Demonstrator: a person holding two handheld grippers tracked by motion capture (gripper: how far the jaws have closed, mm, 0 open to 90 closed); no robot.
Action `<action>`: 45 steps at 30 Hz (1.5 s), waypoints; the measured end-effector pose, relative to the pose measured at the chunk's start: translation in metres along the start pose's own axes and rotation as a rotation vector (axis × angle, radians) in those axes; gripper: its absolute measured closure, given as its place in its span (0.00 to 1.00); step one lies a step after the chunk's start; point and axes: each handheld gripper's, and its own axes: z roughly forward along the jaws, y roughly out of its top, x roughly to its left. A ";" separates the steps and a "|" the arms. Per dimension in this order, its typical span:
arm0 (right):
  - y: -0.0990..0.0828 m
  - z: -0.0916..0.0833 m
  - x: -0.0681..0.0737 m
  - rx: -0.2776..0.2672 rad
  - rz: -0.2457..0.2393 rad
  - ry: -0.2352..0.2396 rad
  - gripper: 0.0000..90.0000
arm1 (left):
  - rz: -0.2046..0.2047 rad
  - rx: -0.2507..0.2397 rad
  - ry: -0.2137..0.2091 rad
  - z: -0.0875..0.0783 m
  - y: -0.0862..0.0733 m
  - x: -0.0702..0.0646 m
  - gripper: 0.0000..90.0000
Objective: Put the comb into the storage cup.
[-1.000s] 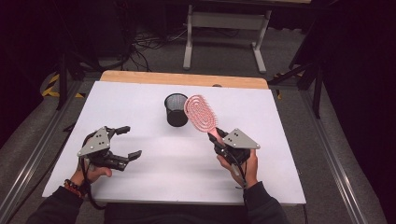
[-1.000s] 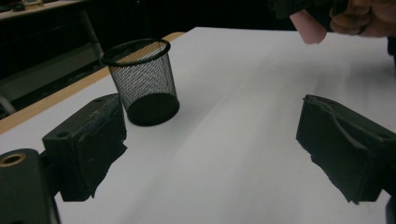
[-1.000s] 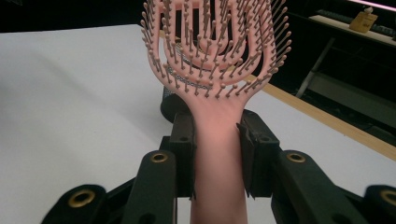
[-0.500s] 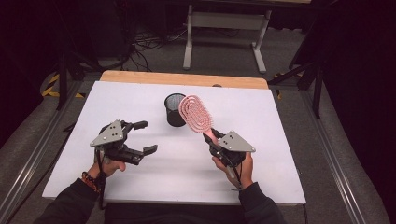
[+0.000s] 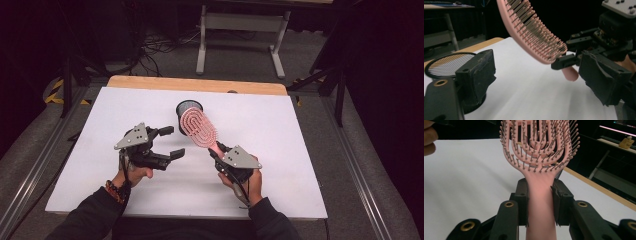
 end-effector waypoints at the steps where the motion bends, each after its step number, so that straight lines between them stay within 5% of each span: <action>1: 0.000 0.000 0.001 0.000 -0.004 -0.002 0.77 | -0.009 -0.008 0.004 0.003 0.001 -0.001 0.17; 10: 0.003 0.005 0.014 -0.017 -0.043 -0.009 0.77 | -0.075 -0.056 -0.012 0.017 0.004 -0.004 0.33; 15: 0.002 0.007 0.019 -0.030 -0.056 -0.023 0.77 | -0.088 -0.105 -0.002 0.015 0.003 -0.004 0.46; 27: 0.002 0.008 0.025 -0.036 -0.100 -0.049 0.77 | -0.131 -0.173 -0.004 0.011 0.008 -0.003 0.59; 45: 0.000 0.013 0.027 -0.035 -0.112 -0.084 0.77 | -0.120 -0.231 0.024 0.017 0.012 -0.010 0.68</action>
